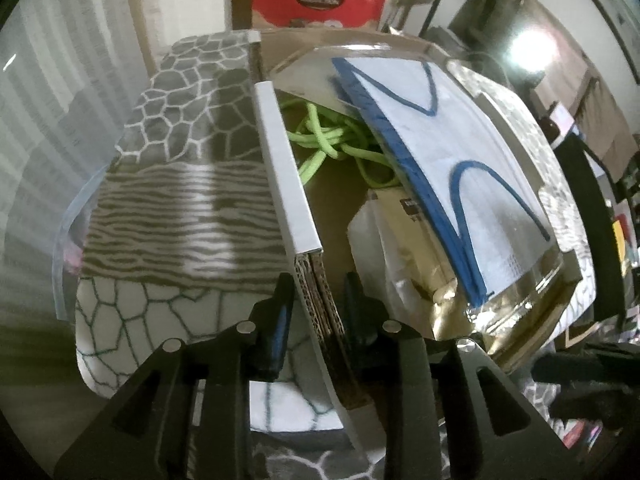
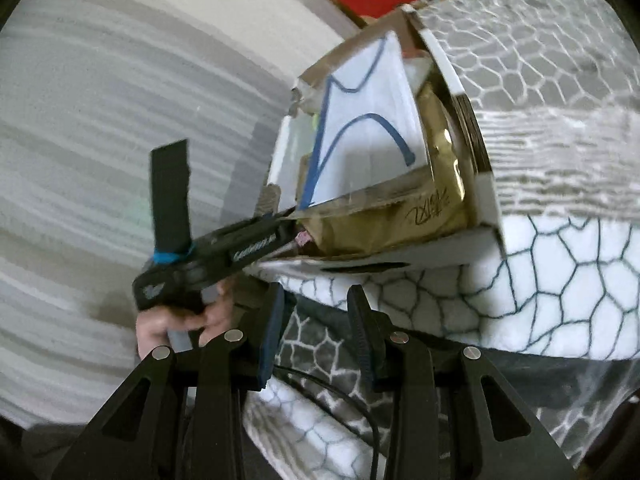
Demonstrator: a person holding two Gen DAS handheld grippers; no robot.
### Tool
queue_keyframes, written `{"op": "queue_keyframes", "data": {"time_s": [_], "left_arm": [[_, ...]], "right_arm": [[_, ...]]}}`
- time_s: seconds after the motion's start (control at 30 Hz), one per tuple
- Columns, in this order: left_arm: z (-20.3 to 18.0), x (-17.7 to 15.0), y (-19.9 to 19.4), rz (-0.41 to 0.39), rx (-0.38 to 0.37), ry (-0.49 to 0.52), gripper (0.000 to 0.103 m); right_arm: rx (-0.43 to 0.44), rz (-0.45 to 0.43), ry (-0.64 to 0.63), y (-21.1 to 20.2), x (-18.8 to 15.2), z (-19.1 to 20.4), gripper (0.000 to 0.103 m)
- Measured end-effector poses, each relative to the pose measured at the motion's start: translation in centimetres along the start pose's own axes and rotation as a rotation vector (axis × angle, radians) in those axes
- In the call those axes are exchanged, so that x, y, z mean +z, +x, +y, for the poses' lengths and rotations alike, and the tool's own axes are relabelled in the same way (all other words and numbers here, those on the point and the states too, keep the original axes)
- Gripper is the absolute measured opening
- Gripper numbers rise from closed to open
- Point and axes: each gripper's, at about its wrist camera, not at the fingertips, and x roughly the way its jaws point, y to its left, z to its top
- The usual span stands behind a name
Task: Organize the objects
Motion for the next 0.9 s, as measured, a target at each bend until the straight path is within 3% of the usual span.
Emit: {"op": "queue_keyframes", "data": {"time_s": [0.27,0.43,0.63,0.7,0.83,0.9], "left_arm": [[-2.3,-0.5,0.1,0.006,-0.003,0.042,0.030],[-2.4,-0.5,0.1,0.013,-0.033,0.042,0.033],[-0.8,0.4,-1.3,0.002,-0.118,0.025,0.037],[0.1,1.0,-2.6,-0.029,-0.132,0.013,0.046],[1.2,2.9,-3.8,-0.060,-0.124,0.012,0.054],[1.6,3.9,-4.3,-0.092,-0.070,0.010,0.052]], "right_arm": [[0.036,-0.097,0.165,-0.3,0.8,-2.8,0.034],[0.011,-0.160,0.200,-0.9,0.9,-3.7,0.031],[-0.009,-0.178,0.187,-1.0,1.5,-3.4,0.031],[-0.039,-0.189,0.171,-1.3,1.9,-3.1,0.031],[-0.131,-0.240,0.114,-2.9,3.1,-2.7,0.012],[-0.156,-0.231,0.097,-3.2,4.0,-3.0,0.012]]}}
